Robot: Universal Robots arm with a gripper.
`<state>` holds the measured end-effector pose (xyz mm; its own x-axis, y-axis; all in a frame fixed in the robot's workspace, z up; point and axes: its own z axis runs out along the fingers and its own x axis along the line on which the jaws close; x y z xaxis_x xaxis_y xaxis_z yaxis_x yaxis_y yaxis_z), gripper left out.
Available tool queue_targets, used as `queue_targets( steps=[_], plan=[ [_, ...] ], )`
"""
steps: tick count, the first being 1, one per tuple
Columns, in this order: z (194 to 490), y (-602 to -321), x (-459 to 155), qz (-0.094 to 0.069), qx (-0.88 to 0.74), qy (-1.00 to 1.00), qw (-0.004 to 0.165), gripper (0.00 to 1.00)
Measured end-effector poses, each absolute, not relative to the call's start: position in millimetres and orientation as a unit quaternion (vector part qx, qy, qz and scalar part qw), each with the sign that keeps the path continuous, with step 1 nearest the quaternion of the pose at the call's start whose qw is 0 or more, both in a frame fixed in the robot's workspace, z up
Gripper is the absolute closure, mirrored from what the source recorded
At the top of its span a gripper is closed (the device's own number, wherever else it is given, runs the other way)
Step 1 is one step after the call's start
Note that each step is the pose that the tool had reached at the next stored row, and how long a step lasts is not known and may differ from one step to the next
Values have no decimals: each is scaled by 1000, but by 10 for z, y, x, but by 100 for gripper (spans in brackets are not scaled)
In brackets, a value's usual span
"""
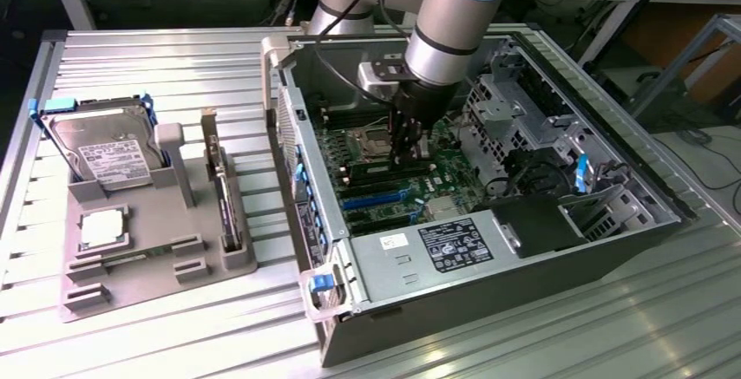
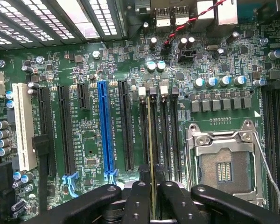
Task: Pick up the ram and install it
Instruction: 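Pick up the ram and move it above insertion slot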
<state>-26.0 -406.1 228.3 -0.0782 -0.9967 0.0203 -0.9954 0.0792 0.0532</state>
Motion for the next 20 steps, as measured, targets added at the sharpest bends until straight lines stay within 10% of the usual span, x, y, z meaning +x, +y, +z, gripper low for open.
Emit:
queue_targets(
  steps=[20],
  plan=[
    [2262,-4063,-243,-13,693,-721,27,86]
  ],
)
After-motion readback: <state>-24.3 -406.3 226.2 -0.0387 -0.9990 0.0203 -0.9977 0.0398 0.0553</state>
